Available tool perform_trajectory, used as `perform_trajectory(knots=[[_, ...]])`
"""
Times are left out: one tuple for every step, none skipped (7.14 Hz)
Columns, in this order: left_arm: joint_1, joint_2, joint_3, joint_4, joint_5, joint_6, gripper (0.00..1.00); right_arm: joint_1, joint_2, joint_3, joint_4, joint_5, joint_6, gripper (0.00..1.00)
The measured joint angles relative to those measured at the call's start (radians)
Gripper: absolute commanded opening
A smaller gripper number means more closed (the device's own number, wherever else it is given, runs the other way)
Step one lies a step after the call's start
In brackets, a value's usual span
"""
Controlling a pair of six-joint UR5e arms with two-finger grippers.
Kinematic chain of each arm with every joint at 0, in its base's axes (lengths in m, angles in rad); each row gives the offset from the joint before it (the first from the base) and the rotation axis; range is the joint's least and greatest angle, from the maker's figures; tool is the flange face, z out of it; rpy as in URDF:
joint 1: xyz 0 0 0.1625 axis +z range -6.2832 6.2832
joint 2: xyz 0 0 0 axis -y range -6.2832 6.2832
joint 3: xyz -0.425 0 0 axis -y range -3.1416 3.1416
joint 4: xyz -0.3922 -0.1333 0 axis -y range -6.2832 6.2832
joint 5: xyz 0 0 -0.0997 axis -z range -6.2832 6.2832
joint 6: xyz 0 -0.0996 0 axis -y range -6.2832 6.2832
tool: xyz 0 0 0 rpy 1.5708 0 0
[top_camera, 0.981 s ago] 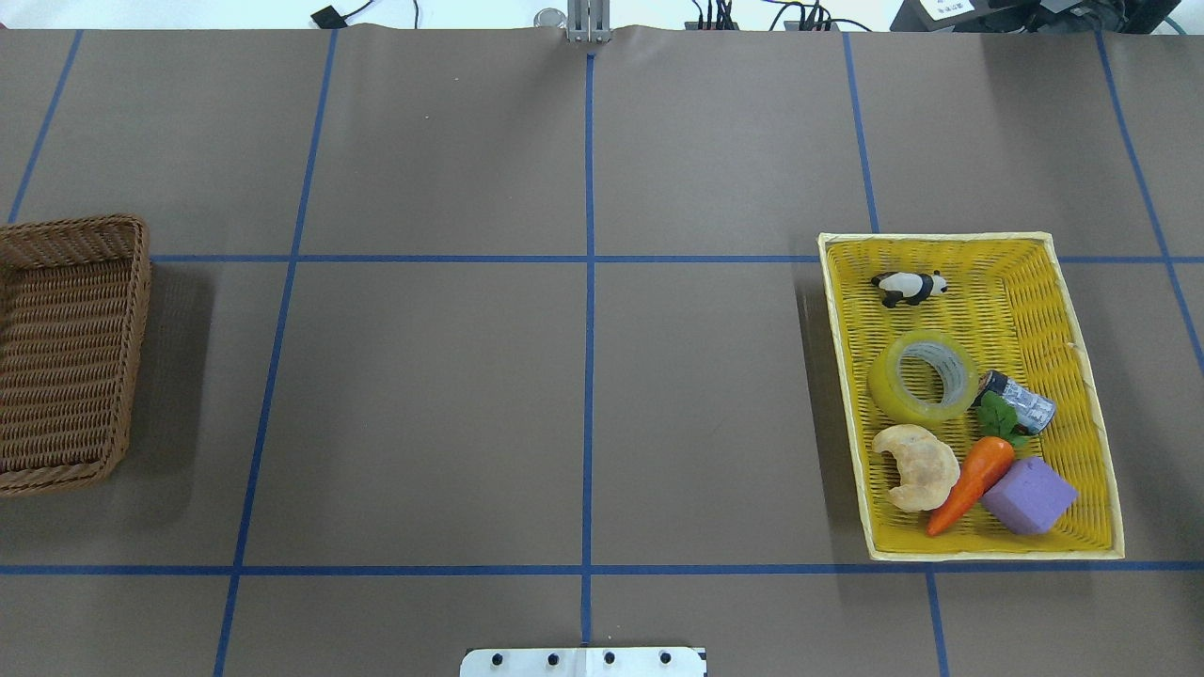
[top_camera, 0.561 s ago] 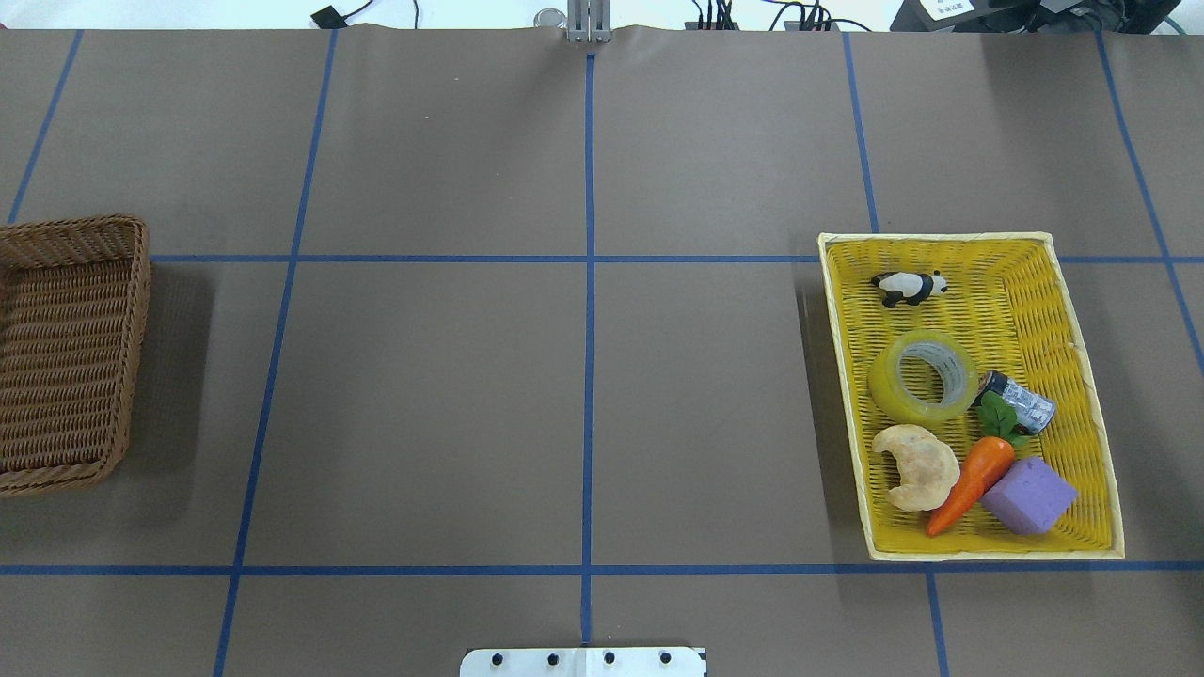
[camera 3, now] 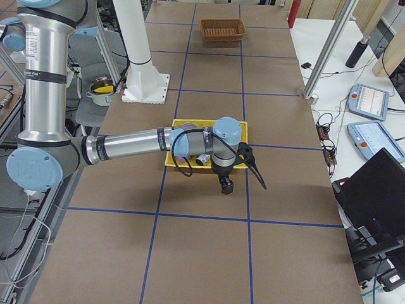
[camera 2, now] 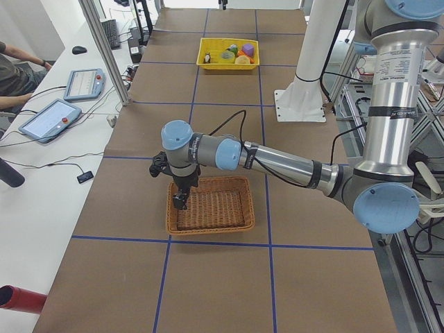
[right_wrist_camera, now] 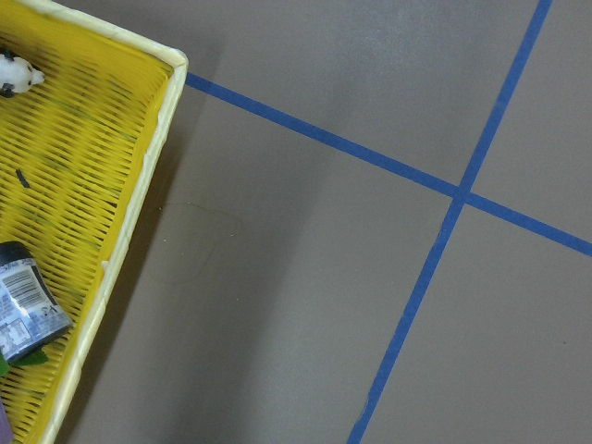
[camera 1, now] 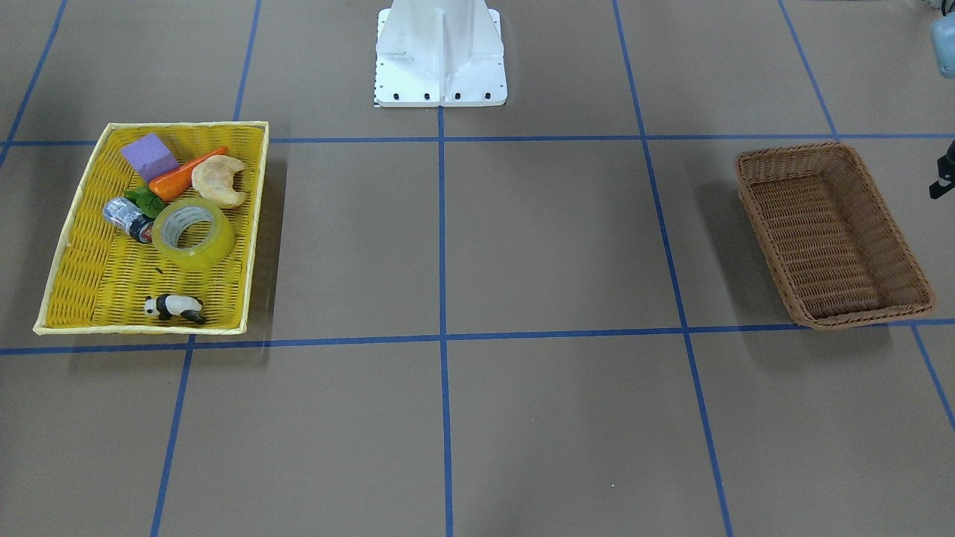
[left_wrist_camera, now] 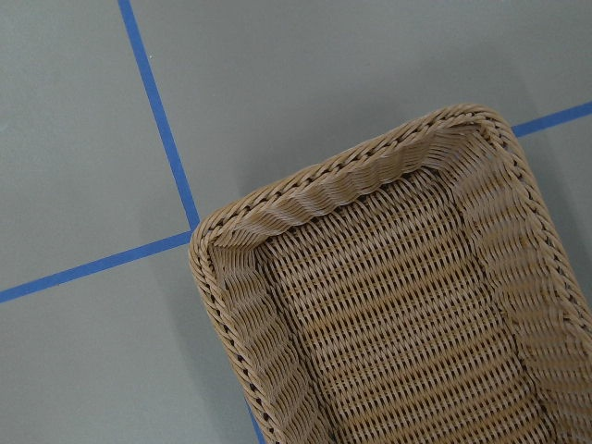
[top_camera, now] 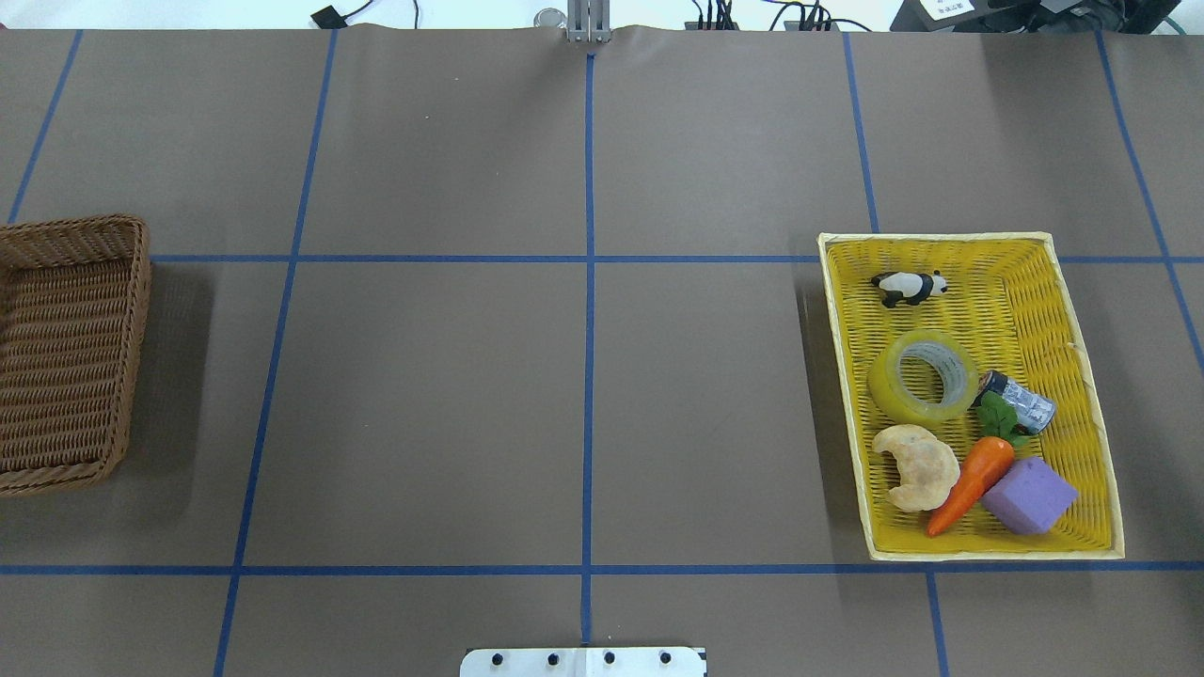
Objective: Move tape to another basket
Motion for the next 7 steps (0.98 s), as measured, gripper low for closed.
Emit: perform_trajectory(knots=[[0.0, 0.001, 0.0, 0.0, 0.0, 0.0, 0.98, -0.003, 0.003, -0.007, 0.0, 0.009, 0.002, 1.0], [-0.001, 0.002, -0.001, 0.0, 0.001, 0.0, 0.98, -0.018, 0.011, -0.011, 0.0, 0.013, 0.005, 1.0], [-0.001, 0.002, -0.002, 0.0, 0.0, 0.0, 0.98, -0.038, 0.02, -0.012, 0.0, 0.015, 0.007, 1.0], [-0.001, 0.002, -0.002, 0.0, 0.0, 0.0, 0.98, -0.055, 0.029, -0.013, 0.0, 0.016, 0.007, 1.0], [-0.001, 0.002, -0.001, 0.0, 0.0, 0.0, 0.98, -0.077, 0.045, -0.014, 0.0, 0.016, 0.007, 1.0], [-0.001, 0.002, 0.0, 0.0, 0.0, 0.0, 0.98, -0.108, 0.075, -0.017, 0.001, 0.016, 0.018, 1.0], [-0.001, 0.002, 0.001, 0.0, 0.0, -0.001, 0.98, -0.161, 0.12, -0.018, 0.011, 0.027, 0.056, 1.0]])
